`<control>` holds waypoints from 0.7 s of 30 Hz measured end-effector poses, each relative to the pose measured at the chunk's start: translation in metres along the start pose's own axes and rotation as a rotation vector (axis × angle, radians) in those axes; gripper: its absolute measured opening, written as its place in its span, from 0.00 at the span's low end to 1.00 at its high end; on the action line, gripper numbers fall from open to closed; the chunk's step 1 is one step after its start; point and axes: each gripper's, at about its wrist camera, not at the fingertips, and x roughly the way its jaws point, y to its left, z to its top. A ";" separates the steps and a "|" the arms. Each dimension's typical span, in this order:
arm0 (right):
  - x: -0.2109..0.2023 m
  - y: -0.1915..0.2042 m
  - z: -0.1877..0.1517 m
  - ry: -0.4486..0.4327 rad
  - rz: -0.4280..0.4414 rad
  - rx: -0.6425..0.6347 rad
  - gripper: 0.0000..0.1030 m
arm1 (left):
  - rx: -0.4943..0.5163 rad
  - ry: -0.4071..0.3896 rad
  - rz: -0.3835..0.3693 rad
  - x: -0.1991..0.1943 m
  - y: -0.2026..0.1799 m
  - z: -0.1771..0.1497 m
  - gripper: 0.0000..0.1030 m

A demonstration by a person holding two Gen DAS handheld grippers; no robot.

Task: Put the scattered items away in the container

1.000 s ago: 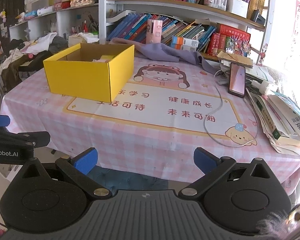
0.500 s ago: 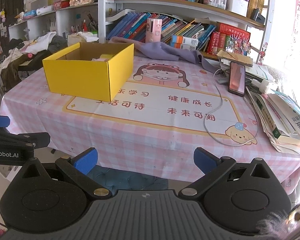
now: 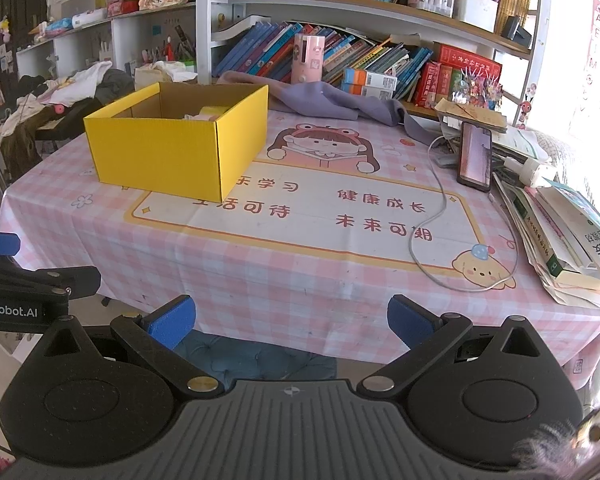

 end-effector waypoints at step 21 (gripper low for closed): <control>0.002 0.000 -0.003 0.006 -0.002 0.000 1.00 | -0.006 0.013 -0.016 0.005 0.002 0.000 1.00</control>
